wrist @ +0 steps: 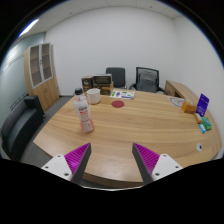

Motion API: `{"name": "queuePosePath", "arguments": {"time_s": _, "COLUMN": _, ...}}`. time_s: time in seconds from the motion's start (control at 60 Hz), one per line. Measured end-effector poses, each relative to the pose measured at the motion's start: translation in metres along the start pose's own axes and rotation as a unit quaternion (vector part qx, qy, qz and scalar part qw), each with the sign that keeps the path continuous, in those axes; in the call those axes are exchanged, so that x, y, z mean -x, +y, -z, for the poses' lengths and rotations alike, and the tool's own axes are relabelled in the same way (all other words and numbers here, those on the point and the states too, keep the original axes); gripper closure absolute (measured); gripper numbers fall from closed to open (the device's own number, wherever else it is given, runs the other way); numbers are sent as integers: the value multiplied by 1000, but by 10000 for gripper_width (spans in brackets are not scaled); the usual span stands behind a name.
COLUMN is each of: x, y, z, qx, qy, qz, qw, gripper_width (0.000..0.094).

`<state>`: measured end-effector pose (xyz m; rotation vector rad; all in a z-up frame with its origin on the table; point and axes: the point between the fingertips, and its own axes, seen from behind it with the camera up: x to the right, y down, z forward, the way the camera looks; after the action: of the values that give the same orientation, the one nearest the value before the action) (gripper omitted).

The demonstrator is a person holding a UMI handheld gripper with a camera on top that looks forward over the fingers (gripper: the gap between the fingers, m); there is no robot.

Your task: Pour water

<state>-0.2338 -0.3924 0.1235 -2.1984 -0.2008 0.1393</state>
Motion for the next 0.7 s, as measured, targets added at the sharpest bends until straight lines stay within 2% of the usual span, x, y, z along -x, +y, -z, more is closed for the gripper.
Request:
{"name": "queuePosePath", "arguments": {"time_s": 0.117, "x": 62, "y": -23, "z": -37, "qx": -27, "qy": -6, "qz": -5, "qw": 1000, "gripper_width": 72}}
{"name": "queuePosePath", "arguments": {"time_s": 0.283, "x": 115, "y": -52, "z": -102, "qx": -44, "qy": 14, "qz": -29, "qw": 999, "gripper_width": 80}}
{"name": "queuePosePath", "arguments": {"time_s": 0.4, "x": 123, "y": -65, "z": -143, "qx": -63, "qy": 37, "qz": -30, "qw": 997, "gripper_width": 76}}
{"name": "queuePosePath", "arguments": {"time_s": 0.5, "x": 120, "y": -74, "z": -177, "qx": -83, "qy": 55, "qz": -33, "qw": 995, "gripper_width": 111}}
{"name": "queuePosePath", "arguments": {"time_s": 0.617, "x": 116, "y": -83, "z": -208, "qx": -103, "qy": 64, "qz": -29, "qw": 992, "gripper_width": 254}}
{"name": "queuePosePath", "arguments": {"time_s": 0.683, "x": 114, "y": -90, "z": -218, "qx": -118, "qy": 70, "qz": -27, "qw": 990, "gripper_width": 413}}
{"name": "queuePosePath", "arguments": {"time_s": 0.7, "x": 113, "y": -92, "z": -218, "qx": -123, "qy": 72, "qz": -28, "qw": 989, "gripper_width": 427}}
